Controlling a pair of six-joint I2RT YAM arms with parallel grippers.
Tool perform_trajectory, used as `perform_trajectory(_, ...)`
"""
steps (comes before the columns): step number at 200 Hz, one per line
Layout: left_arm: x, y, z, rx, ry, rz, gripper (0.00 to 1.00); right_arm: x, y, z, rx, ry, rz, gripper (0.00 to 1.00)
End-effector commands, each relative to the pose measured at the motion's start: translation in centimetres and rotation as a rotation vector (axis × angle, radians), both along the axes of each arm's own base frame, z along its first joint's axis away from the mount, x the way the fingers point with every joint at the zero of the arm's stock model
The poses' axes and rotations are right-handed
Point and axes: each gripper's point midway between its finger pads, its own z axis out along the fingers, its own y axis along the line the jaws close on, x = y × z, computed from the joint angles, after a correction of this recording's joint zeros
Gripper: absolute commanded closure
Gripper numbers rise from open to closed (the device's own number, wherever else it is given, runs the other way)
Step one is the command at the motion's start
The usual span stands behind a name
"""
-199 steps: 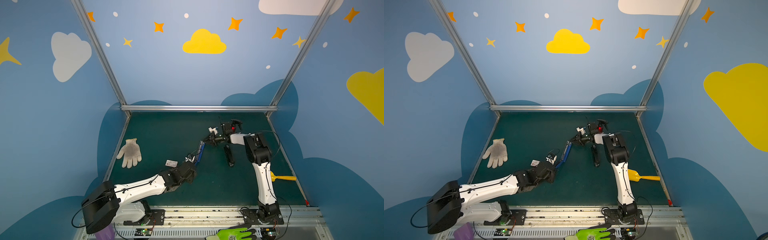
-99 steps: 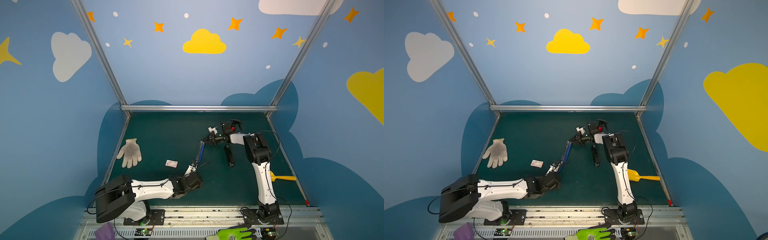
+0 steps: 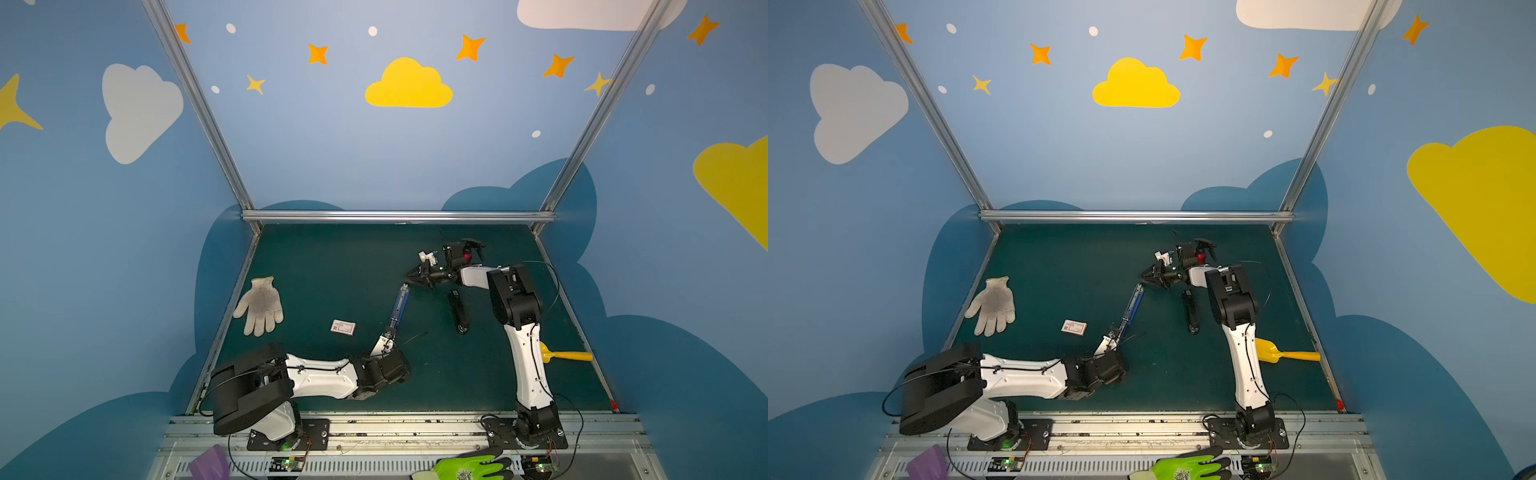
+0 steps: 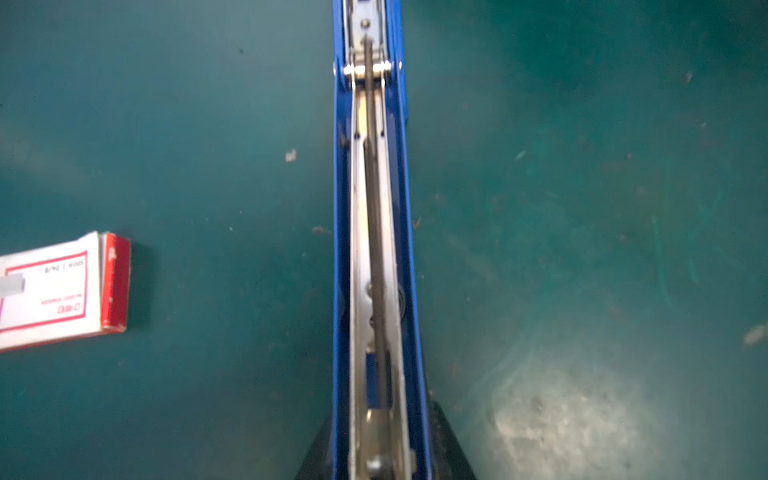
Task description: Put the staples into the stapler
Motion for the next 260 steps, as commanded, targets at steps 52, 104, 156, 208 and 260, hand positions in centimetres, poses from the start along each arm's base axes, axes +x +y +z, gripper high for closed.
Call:
perform_trajectory(52,-1.4,3.0,-2.1,0.161,0.052,-0.019,0.46,1.1,-3.0,-0.1,-0.165,-0.036,-0.122,0.65)
perform_trajectory(104,-1.2,3.0,-0.4,0.116,0.028,0.001,0.35,-2.5,-2.5,2.7,-0.340,-0.145,-0.028,0.60)
perform_trajectory(156,-0.7,4.2,1.0,0.079,-0.033,0.058,0.32,-4.1,-1.0,4.0,-0.575,-0.214,0.125,0.54)
perform_trajectory(208,-0.6,4.8,1.2,0.079,-0.052,0.090,0.31,-5.6,2.7,3.2,-0.641,-0.204,0.290,0.59)
perform_trajectory(260,0.5,5.4,1.6,0.073,-0.097,0.140,0.28,-6.7,2.8,0.7,-0.684,-0.124,0.340,0.59)
